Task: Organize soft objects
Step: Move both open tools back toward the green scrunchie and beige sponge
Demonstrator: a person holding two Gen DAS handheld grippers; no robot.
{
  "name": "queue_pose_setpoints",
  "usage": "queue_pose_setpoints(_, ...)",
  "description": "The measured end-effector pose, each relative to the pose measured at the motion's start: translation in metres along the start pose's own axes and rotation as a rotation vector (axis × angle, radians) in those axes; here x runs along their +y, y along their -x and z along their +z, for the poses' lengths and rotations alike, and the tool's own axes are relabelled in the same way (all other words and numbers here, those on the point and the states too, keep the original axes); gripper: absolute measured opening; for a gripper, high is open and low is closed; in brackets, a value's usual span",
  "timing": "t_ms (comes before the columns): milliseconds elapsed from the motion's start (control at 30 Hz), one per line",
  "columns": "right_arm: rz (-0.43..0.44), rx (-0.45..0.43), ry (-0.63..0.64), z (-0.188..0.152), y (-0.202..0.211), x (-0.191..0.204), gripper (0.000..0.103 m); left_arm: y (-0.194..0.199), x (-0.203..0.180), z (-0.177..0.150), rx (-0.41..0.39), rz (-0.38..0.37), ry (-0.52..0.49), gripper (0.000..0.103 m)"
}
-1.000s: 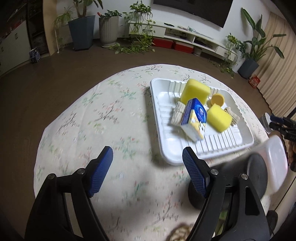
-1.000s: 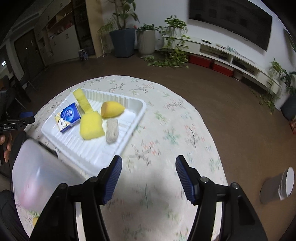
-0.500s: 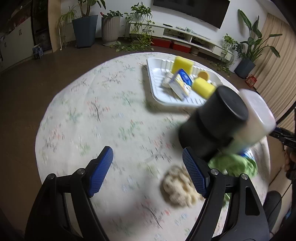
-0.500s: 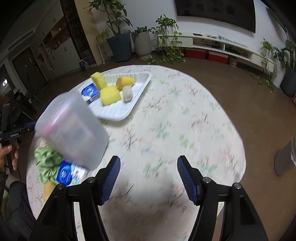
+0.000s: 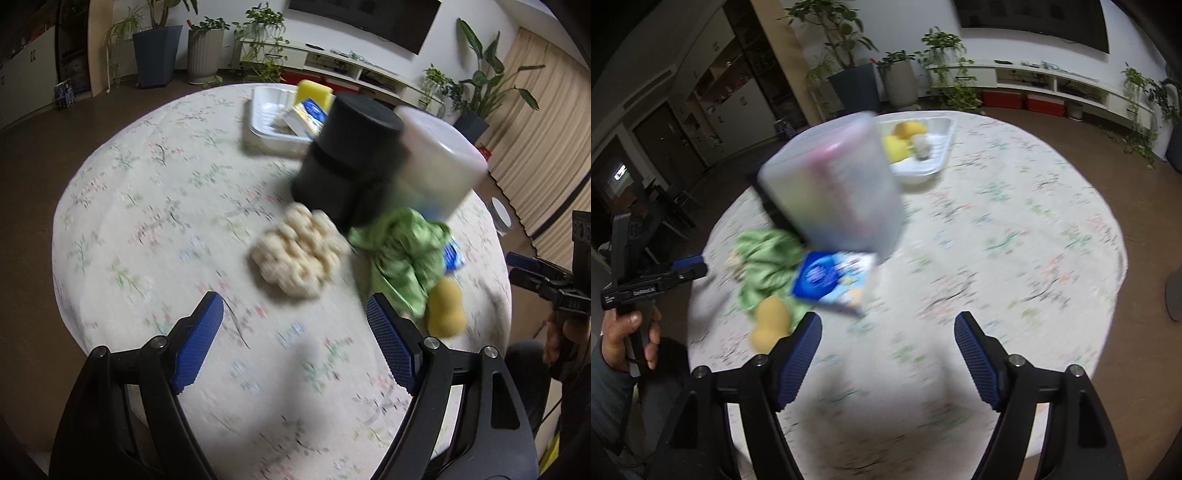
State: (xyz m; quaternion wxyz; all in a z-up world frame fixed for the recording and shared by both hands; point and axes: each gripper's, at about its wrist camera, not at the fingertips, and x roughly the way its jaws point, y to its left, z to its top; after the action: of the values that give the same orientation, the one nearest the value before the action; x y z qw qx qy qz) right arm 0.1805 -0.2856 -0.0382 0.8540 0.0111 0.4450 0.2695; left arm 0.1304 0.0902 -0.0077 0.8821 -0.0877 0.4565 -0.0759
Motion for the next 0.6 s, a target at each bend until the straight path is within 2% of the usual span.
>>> queue_pose_setpoints(300,0.045,-0.005,0.043,-0.038,-0.016,0.066,0.081,-0.001,-0.031,-0.029,-0.006,-0.034,-0.032,0.079)
queue_pose_setpoints(600,-0.057,-0.067,0.132,-0.047,-0.035,0.111,0.081,-0.011,-0.056,-0.014,-0.039,-0.055,-0.030,0.079)
